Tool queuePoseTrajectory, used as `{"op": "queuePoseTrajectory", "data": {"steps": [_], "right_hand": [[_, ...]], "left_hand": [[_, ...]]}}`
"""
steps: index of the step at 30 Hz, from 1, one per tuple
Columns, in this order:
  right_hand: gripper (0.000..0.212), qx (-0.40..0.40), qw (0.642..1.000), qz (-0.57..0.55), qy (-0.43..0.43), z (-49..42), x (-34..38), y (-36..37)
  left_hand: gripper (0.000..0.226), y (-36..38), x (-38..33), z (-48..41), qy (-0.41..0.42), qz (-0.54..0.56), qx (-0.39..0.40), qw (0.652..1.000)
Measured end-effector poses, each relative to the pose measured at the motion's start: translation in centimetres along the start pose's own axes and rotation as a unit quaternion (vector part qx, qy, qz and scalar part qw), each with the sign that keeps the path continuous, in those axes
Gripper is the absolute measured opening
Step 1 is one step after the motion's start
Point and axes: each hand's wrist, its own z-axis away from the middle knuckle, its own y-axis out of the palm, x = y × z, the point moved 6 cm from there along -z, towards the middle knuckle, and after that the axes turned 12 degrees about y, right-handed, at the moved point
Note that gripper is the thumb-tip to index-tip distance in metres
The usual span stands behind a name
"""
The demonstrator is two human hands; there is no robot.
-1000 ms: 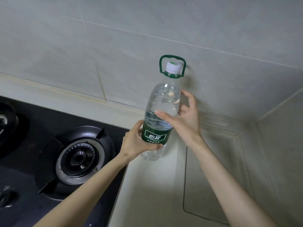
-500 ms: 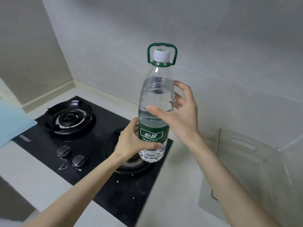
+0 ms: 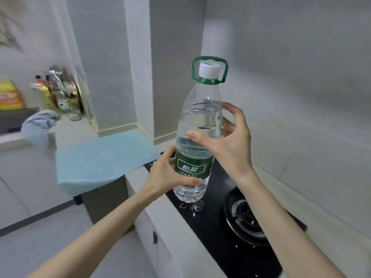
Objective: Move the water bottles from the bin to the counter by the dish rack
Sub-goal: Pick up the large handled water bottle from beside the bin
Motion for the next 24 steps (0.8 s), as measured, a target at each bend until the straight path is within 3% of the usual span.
{"op": "queuePoseTrajectory", "data": {"steps": [13, 24], "right_hand": [[0.082, 0.175, 0.978, -0.099, -0.057, 5.1, 8.2, 29.9], [0.083, 0.344, 0.922, -0.156, -0.084, 11.1, 14.4, 54.8]], "left_hand": [[0.084, -30.5, 4.3, 9.2, -0.052, -0.095, -0.168, 0.98], [0.08, -51.6, 7.0, 19.7, -0.115, -0.127, -0.346, 0.923]]}}
